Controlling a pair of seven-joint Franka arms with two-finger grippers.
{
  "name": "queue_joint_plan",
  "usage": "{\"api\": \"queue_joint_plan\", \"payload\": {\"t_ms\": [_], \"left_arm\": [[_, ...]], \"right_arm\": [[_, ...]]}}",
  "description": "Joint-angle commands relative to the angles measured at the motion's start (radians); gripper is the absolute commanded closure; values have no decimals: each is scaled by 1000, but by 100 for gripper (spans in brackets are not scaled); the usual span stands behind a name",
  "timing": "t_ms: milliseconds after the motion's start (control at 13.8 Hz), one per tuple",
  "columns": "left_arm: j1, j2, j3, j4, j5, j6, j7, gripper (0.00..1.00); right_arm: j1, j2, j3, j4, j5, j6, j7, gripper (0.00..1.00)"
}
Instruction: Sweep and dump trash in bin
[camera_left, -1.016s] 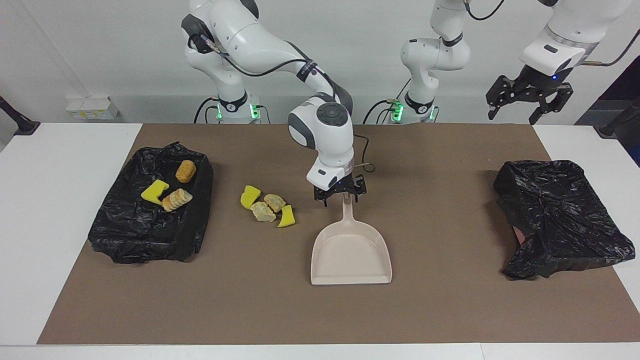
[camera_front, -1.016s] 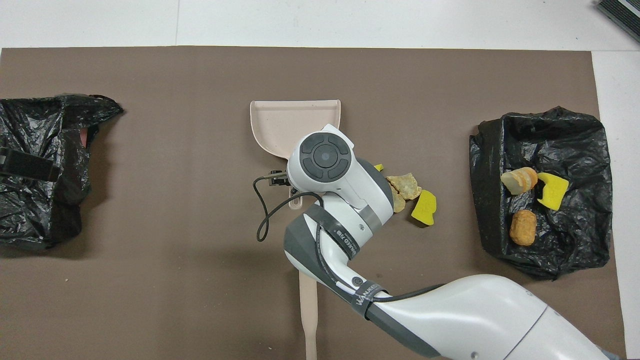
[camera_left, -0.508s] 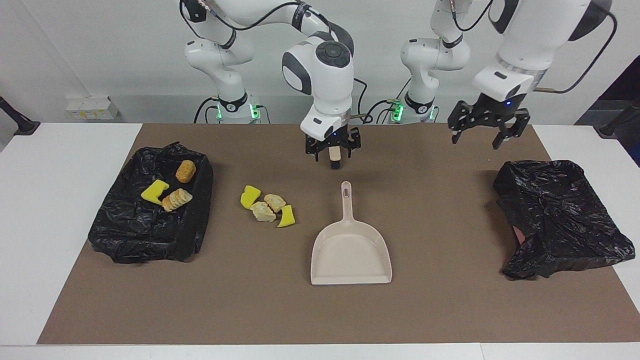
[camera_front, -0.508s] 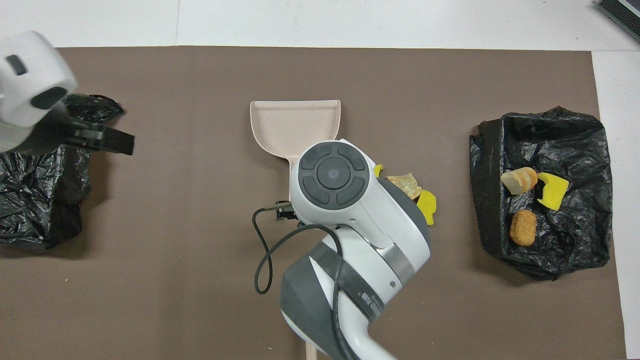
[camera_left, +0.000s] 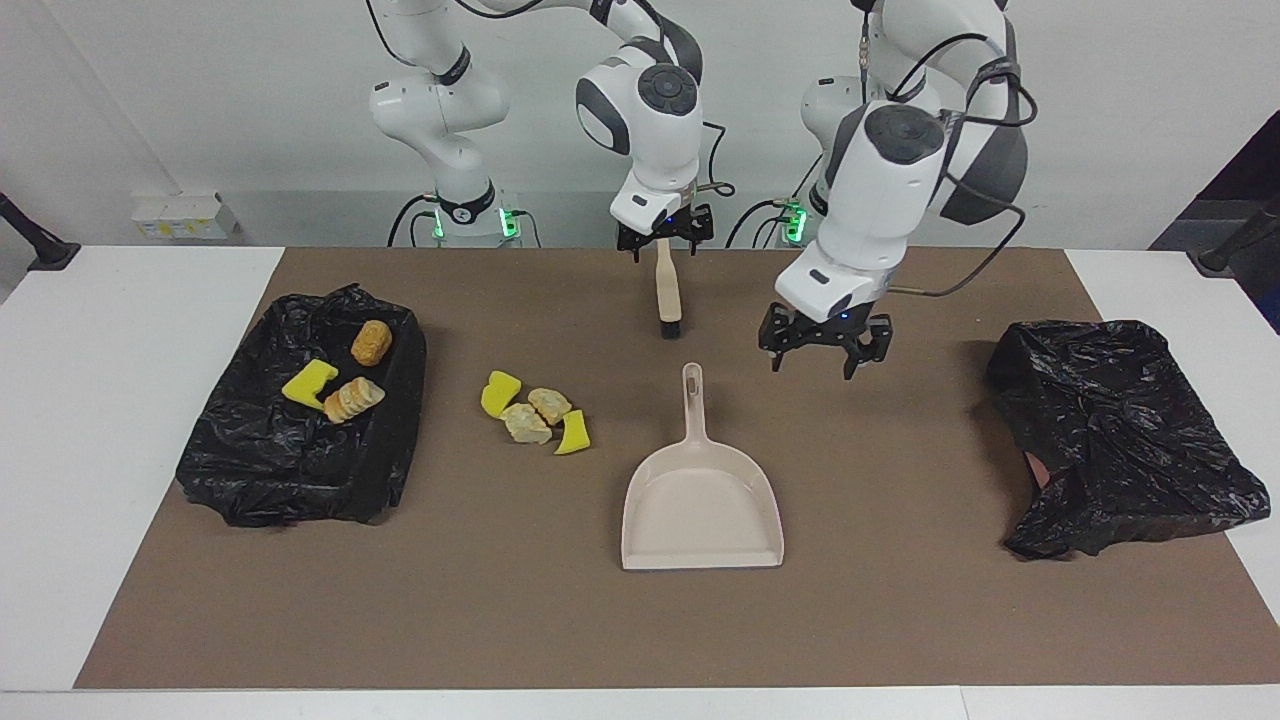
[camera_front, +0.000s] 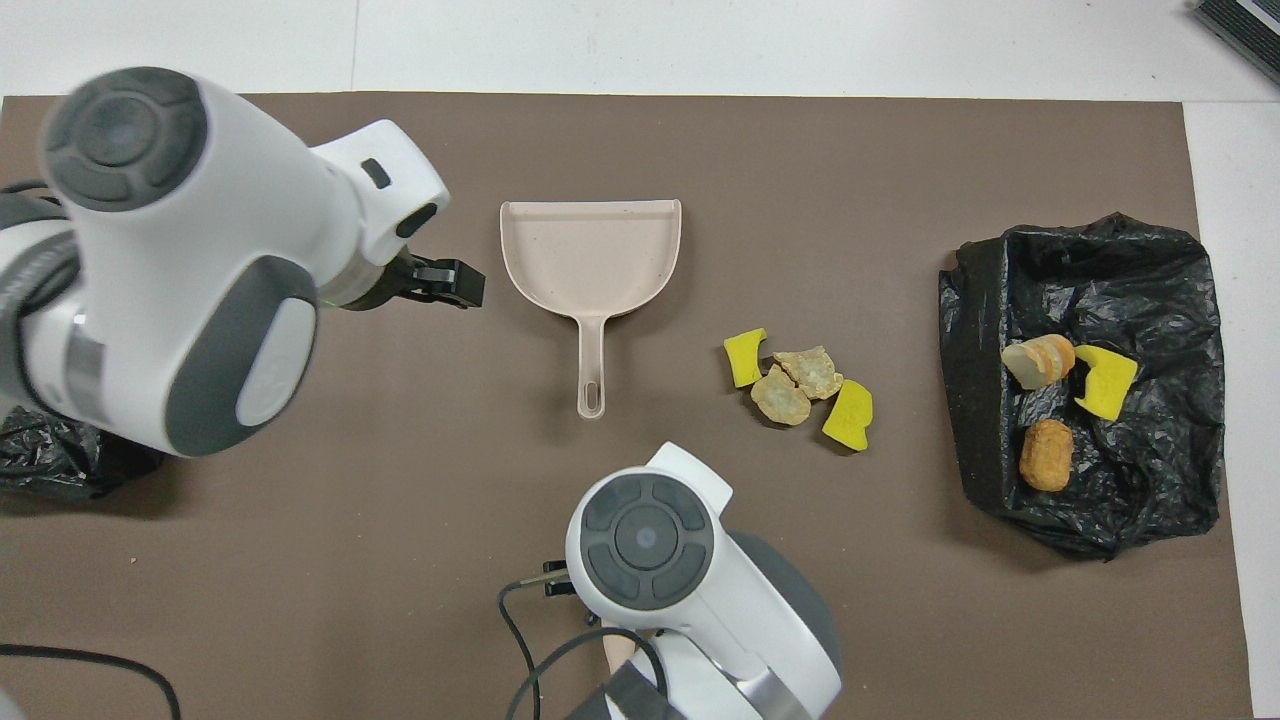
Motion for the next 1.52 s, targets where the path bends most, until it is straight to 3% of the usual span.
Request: {"api": "queue_joint_plan", "payload": {"t_ms": [0,436,653,871,944,1016,1089,1162,1234,1307,1379,1452], "left_arm": [[11,98,-78,-15,92,130,-177,0],[23,135,-165,-139,95,296,-263,0],[18,198,-200,-144,225,327,-358,0],[24,199,-199,-128,239,325,-365,0],[27,202,-199,-124,239,325,-366,14],[27,202,-200,-124,238,321,-365,30],[23,204,-200,-127,238,318,-362,54],[17,204,-200,-128,238,310,-362,62],[15,204,-200,-127,238,315,-356,77],[20,201,-199,-119,239,313,-349,90],[17,192,-199,-116,239,307,-346,100],[20,182,-197,-116,238,306,-323,100]], "right_arm": [[-13,-45,68,-122,45,104,38,0],[-13,-51,196,-246,88,207,101,0],[1,-60,230,-288,89,238,142,0],[4,-58,233,-307,89,284,142,0],[10,-60,233,-341,89,324,142,0],[14,-64,234,-346,89,322,142,11],[14,-63,237,-349,89,324,141,39],[14,-61,240,-357,89,335,138,63],[16,-63,240,-358,89,329,130,88],[16,-63,242,-354,88,324,130,100],[14,-55,242,-348,86,322,130,100],[14,-52,242,-343,86,322,135,100]]}}
